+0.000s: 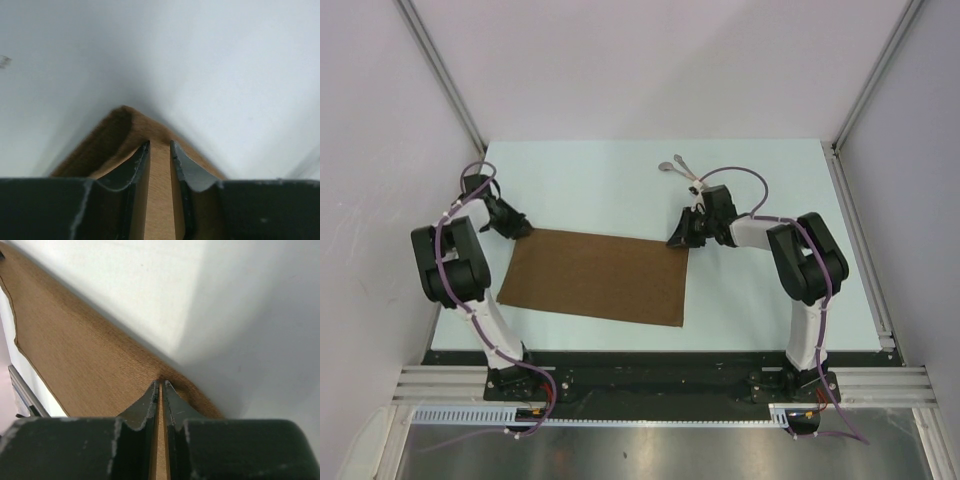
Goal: Fold the napkin into a case and place the utensils inside
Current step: Smooth out the rectangle-folded napkin at the center of the board.
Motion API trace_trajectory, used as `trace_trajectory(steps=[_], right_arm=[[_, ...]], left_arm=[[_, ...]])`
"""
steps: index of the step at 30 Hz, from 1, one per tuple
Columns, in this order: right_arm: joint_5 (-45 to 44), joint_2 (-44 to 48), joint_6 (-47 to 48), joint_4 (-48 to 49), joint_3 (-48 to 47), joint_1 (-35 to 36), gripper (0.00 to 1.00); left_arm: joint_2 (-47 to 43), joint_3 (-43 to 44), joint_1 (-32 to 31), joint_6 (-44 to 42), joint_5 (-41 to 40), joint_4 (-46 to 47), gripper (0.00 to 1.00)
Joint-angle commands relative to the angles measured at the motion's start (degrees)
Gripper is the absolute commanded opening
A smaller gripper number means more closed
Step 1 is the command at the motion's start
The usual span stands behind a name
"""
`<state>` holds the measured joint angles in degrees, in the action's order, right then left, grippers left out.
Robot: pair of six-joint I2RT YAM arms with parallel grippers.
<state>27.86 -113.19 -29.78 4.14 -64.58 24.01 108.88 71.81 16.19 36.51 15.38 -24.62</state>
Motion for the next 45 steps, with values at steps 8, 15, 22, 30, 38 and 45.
trace_trajectory(steps=[8, 15, 22, 30, 38, 45], right_arm=[[-4.1, -1.9, 2.7, -1.0, -1.1, -3.3, 0.09], [-9.6, 3.8, 4.1, -8.0, -6.1, 1.8, 0.17], [-7.5, 3.3, 1.7, -5.2, -10.3, 8.1, 0.43], [-3.9, -6.1, -1.9, -0.8, -17.7, 12.9, 0.53], [2.2, -14.4, -6.2, 6.1, -22.3, 11.8, 0.36], [2.6, -14.2, -5.5, 6.5, -17.2, 6.1, 0.22]], left_arm=[[6.8, 9.1, 1.8, -4.3, -8.3, -5.0, 0.23], [-11.1, 0.3, -5.8, -4.8, -7.3, 1.1, 0.32], [-17.0, -17.2, -13.9, 7.3, 10.5, 22.8, 0.19], [-9.1, -18.6, -20.1, 10.3, 12.0, 29.6, 0.1], [-2.6, -15.8, -19.9, 11.7, 8.4, 27.0, 0.08], [0.1, -13.8, -16.6, 12.0, 5.3, 20.8, 0.08]])
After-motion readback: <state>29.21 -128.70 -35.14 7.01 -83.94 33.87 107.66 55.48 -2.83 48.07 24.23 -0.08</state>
